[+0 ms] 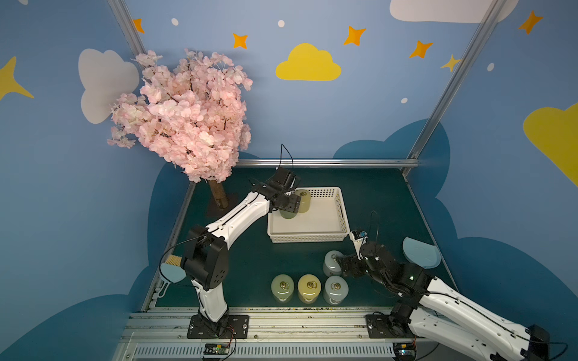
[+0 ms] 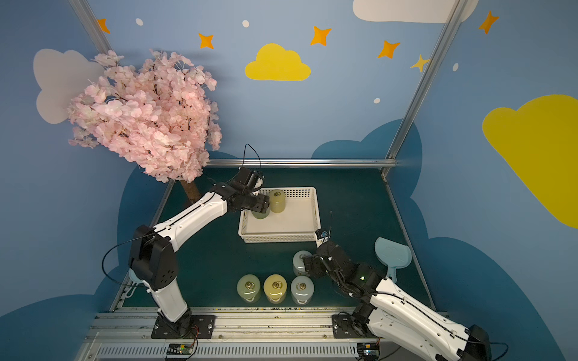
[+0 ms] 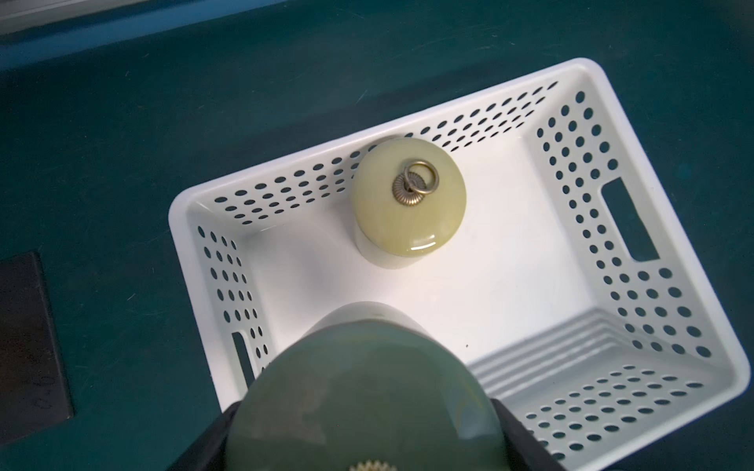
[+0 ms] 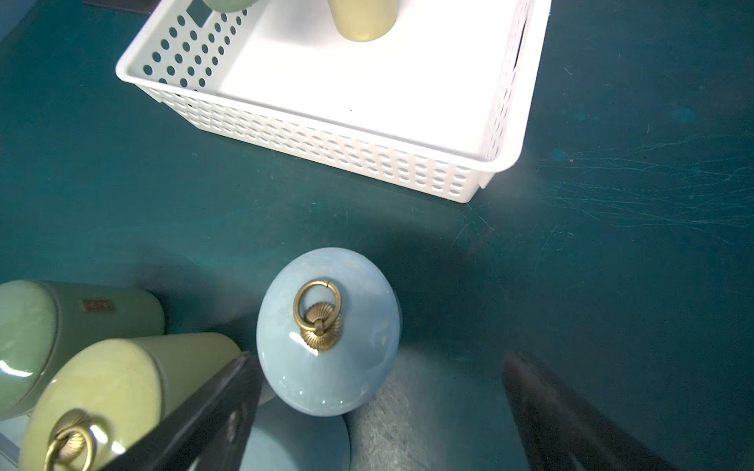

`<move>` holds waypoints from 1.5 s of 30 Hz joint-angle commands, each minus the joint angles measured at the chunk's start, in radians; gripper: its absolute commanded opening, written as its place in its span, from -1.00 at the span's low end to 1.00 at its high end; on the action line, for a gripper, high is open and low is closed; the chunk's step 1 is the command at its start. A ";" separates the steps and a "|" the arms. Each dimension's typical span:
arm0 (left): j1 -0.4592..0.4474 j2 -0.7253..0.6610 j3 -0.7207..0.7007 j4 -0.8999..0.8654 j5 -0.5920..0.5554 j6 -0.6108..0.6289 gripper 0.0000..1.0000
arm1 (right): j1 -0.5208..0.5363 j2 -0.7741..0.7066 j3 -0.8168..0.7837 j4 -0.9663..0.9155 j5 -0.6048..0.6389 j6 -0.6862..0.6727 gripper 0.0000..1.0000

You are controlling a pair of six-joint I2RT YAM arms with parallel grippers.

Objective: Take the tea canister out of the basket
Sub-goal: Pick up the tea canister from the basket.

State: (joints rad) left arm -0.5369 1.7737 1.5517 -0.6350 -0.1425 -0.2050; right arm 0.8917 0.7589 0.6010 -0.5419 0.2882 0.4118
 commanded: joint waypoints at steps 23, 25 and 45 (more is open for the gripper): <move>-0.245 -0.401 -0.292 0.031 -0.049 -0.021 0.07 | -0.005 -0.101 0.002 -0.069 0.060 0.025 0.97; -0.269 -0.414 -0.317 0.038 -0.057 -0.024 0.07 | -0.004 -0.099 0.004 -0.070 0.059 0.027 0.97; -0.423 -0.394 -0.432 0.170 -0.070 -0.040 0.06 | -0.004 -0.120 0.000 -0.076 0.092 0.056 0.96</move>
State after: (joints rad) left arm -0.9501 1.3724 1.1160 -0.5556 -0.1951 -0.2356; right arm 0.8909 0.6460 0.6010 -0.6033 0.3595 0.4572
